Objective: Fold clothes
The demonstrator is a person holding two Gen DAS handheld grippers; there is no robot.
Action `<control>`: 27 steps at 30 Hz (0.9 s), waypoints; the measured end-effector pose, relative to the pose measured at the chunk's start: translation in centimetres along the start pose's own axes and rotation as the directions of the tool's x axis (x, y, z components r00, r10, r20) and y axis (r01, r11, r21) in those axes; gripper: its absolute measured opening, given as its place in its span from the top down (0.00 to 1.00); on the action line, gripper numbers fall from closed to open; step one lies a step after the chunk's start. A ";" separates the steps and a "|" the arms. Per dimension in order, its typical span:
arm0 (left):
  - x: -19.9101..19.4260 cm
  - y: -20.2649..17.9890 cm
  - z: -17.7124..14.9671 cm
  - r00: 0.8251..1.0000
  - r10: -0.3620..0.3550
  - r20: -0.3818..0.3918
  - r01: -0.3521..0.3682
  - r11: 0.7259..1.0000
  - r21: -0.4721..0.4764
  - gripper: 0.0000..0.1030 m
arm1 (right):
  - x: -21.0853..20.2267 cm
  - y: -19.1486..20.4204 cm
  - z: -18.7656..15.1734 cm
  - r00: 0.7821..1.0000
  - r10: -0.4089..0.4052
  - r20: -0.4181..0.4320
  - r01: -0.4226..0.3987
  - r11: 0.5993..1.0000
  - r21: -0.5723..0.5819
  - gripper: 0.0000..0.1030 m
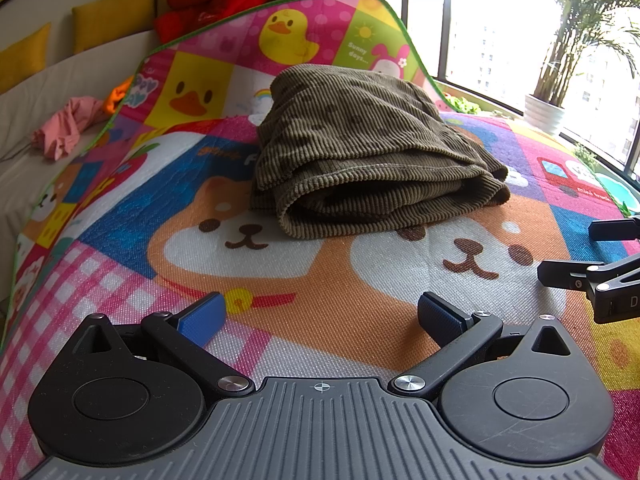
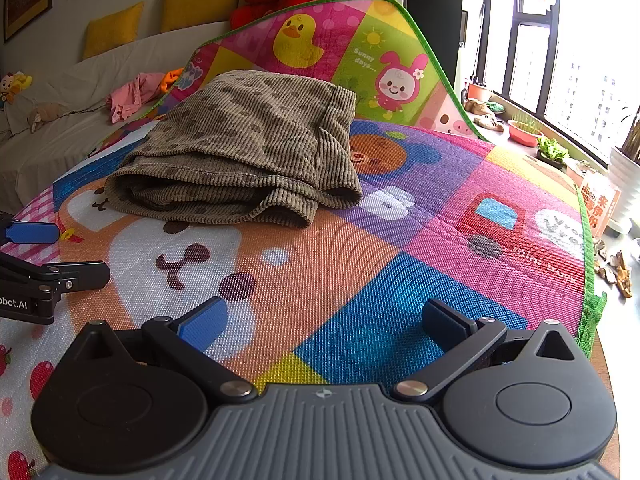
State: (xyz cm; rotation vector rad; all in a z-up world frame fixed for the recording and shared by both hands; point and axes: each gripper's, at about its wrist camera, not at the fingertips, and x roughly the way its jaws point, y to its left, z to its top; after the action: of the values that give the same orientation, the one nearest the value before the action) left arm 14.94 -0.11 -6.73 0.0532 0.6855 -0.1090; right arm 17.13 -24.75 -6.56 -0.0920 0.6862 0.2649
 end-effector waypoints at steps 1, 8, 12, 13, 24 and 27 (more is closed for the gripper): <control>0.0 0.0 0.0 1.000 0.000 0.000 0.000 1.000 0.000 0.00 | 0.0 0.0 0.0 1.000 0.000 0.000 0.000 1.000 0.000 0.00; 0.0 0.0 0.0 1.000 0.000 0.000 0.000 1.000 0.000 0.00 | 0.0 0.0 0.0 1.000 0.000 0.000 0.000 1.000 0.000 0.00; 0.0 0.0 0.0 1.000 0.000 0.000 0.000 1.000 0.000 0.00 | 0.0 0.0 0.0 1.000 0.000 0.000 0.000 1.000 0.000 0.00; 0.0 0.0 0.0 1.000 0.000 0.000 0.000 1.000 0.000 0.00 | 0.0 0.0 0.0 1.000 0.000 0.000 0.000 1.000 0.000 0.00; 0.0 0.0 0.0 1.000 0.001 0.001 -0.001 1.000 0.003 0.00 | -0.1 -0.1 -0.1 1.000 0.000 0.000 0.000 1.000 0.002 0.00; 0.0 -0.1 0.0 1.000 0.003 0.000 -0.003 1.000 0.005 0.00 | 0.0 -0.1 -0.1 1.000 0.000 0.000 0.000 1.000 0.002 0.00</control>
State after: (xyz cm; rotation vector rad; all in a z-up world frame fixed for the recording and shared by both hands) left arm 14.94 -0.19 -6.72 0.0589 0.6855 -0.1082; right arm 17.08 -24.82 -6.58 -0.0903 0.6862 0.2642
